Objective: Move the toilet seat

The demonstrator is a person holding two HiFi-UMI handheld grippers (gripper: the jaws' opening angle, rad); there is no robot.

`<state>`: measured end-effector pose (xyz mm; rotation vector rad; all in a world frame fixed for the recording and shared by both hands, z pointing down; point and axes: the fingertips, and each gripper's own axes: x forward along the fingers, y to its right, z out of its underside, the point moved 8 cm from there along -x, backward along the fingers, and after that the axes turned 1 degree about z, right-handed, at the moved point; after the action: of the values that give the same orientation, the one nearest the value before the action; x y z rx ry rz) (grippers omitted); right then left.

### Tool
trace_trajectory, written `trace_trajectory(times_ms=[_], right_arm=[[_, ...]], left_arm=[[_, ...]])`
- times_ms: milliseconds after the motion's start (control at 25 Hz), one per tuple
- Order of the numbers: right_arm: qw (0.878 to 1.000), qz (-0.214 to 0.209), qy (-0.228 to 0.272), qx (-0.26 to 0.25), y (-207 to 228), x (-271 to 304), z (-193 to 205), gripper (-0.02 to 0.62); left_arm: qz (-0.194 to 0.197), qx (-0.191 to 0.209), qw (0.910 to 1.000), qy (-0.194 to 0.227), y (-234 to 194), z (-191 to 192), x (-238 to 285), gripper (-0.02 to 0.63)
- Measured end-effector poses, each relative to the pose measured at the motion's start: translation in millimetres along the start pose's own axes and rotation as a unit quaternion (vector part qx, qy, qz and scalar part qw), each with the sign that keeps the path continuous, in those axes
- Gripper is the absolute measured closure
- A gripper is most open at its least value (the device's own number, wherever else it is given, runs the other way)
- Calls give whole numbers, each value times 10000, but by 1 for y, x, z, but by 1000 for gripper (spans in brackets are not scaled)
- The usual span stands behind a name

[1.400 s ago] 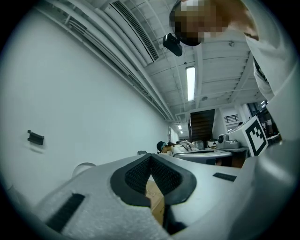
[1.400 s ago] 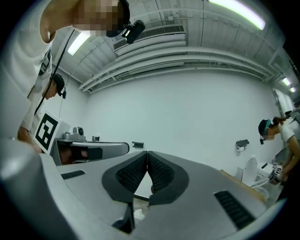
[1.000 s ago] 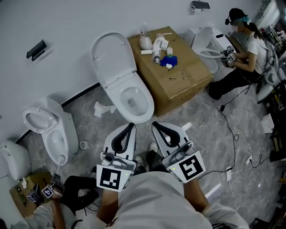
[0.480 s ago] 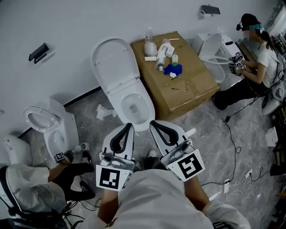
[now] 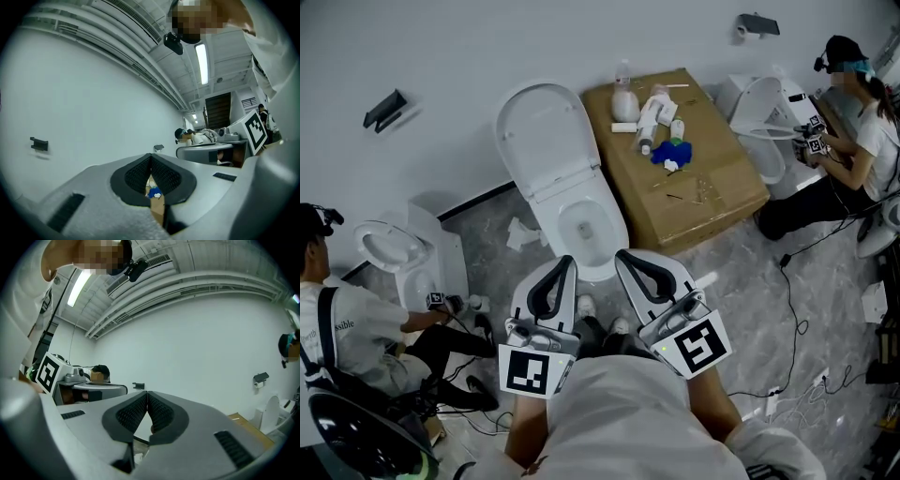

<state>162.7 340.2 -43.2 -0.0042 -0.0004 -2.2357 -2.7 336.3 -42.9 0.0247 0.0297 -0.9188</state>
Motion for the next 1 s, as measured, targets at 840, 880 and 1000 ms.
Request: trace_trajectory(times_ms=[840, 880, 1000], right_arm=[[9968, 384, -686, -134, 38, 136, 29, 583], [9964, 406, -732, -131, 39, 141, 31, 583], [9946, 444, -928, -142, 40, 154, 40, 583]], left_arm=[[467, -469, 9977, -172, -116, 50, 81, 597], [482, -507, 9974, -196, -121, 53, 84, 597], [530, -580, 9965, -292, -136, 63, 91, 597]])
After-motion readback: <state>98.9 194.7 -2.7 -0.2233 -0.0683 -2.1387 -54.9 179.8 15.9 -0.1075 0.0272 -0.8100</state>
